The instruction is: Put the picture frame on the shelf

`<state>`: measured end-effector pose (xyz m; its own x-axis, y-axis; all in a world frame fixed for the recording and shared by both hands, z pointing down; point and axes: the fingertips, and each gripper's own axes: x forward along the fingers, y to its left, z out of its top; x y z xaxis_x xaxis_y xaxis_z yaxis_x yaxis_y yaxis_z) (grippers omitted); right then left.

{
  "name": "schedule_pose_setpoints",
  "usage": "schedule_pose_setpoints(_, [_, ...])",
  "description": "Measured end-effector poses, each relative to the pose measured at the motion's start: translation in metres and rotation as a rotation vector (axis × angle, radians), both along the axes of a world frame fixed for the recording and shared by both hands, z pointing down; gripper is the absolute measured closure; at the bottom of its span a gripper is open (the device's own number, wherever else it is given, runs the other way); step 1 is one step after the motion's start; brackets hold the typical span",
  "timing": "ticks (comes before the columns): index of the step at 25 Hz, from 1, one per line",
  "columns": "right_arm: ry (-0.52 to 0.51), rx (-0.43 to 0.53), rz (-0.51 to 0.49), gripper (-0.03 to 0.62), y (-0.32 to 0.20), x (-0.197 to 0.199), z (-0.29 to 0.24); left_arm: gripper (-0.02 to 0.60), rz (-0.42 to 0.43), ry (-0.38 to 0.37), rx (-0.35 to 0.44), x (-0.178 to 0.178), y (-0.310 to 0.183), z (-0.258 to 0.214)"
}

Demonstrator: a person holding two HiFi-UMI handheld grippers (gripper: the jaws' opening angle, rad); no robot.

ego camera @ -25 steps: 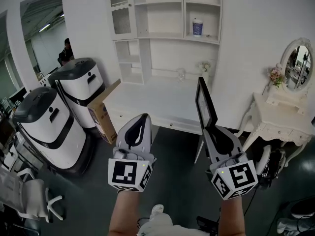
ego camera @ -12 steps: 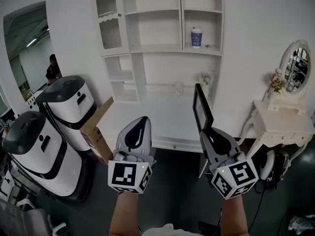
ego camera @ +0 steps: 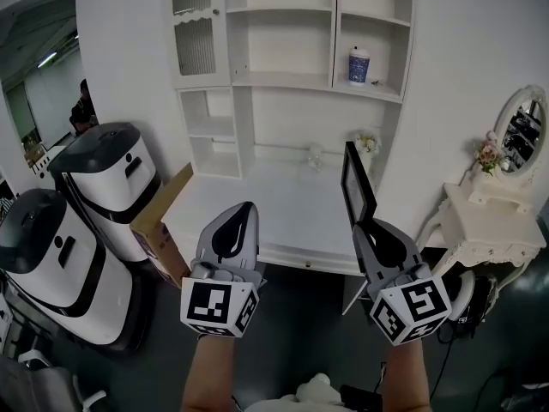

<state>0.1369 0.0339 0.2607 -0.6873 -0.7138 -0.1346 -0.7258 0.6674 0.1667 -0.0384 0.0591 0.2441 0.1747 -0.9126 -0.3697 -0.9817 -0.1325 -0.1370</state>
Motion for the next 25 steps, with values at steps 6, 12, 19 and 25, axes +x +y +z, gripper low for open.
schedule_pose_setpoints(6, [0.002,-0.007,-0.016,0.526,-0.031,-0.025,0.004,0.575,-0.014,-0.019,-0.008,-0.023,-0.025,0.004])
schedule_pose_setpoints(12, [-0.012,0.0,-0.023,0.526,-0.076,-0.047,0.005,0.575,-0.023,-0.034,-0.003,-0.047,-0.068,0.005])
schedule_pose_setpoints(19, [-0.039,-0.006,-0.029,0.526,-0.167,-0.07,0.009,0.575,-0.018,-0.044,-0.006,-0.066,-0.163,0.006])
schedule_pose_setpoints(25, [-0.068,0.004,-0.027,0.526,-0.244,-0.088,-0.008,0.575,0.012,-0.072,-0.015,-0.08,-0.245,0.001])
